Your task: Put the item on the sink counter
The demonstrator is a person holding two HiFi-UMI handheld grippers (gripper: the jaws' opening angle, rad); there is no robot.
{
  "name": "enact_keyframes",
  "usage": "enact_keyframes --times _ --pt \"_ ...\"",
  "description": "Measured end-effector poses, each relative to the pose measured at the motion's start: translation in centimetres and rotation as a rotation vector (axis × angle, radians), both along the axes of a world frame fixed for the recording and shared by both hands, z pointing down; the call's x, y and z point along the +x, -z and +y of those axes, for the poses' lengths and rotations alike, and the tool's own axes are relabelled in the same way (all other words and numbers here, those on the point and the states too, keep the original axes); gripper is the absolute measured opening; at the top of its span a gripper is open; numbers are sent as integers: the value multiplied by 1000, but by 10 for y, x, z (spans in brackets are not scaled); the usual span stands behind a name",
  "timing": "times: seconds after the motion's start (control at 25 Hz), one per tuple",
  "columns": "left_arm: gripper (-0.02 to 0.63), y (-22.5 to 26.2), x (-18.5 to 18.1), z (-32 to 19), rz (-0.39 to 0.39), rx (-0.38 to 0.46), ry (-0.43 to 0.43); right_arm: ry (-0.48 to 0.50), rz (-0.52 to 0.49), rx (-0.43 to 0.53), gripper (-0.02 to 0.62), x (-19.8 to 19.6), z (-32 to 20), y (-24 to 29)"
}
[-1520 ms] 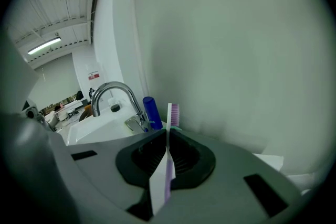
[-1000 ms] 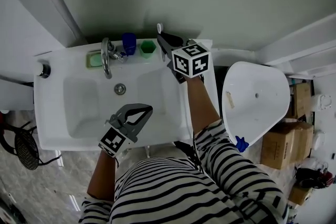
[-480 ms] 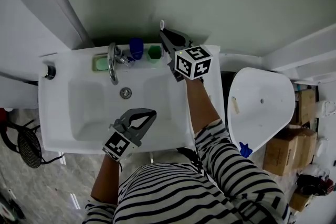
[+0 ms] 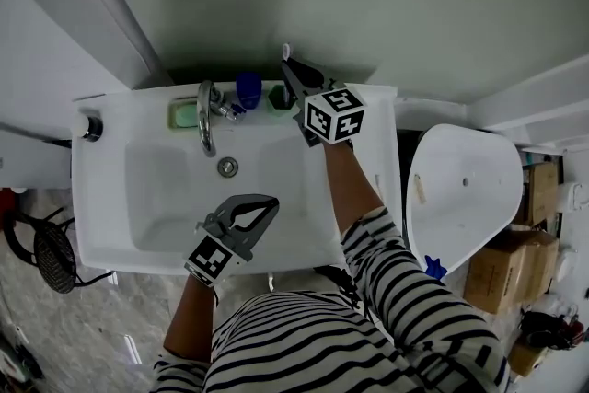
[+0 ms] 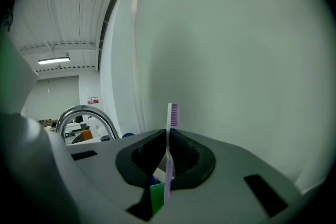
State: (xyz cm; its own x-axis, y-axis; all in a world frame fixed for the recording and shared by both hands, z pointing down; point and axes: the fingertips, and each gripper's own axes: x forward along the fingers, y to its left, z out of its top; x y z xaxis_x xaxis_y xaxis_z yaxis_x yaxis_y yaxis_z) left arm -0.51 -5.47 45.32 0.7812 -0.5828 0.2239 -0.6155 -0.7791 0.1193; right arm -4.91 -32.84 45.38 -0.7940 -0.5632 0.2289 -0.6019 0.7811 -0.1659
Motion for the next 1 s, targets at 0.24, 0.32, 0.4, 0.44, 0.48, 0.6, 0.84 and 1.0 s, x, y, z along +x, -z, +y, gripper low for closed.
enact_keyframes --times 0.24,0.32,0.4,0.44,0.48,0.6,0.84,1.0 --pt "6 -3 -6 -4 14 -12 13 8 32 -25 25 -8 -3 -20" --pt "6 -6 -8 -5 16 -14 14 14 45 -28 25 -11 -3 -27" --pt "6 -7 -10 -5 14 -15 15 20 64 -27 24 -13 -2 -32" --pt "6 -7 -11 -6 15 -15 16 23 73 -26 25 -13 -1 -34" --pt "6 -7 -12 -6 17 -15 18 27 82 -23 24 -14 -1 -35" --pt "6 -7 -12 -6 21 -16 19 37 105 -7 25 -16 2 -37" --pt "6 -6 -10 -5 17 -9 13 50 159 -2 25 -15 6 -43" --pt "6 -6 -8 -3 16 -11 11 57 195 -20 25 -11 9 -50"
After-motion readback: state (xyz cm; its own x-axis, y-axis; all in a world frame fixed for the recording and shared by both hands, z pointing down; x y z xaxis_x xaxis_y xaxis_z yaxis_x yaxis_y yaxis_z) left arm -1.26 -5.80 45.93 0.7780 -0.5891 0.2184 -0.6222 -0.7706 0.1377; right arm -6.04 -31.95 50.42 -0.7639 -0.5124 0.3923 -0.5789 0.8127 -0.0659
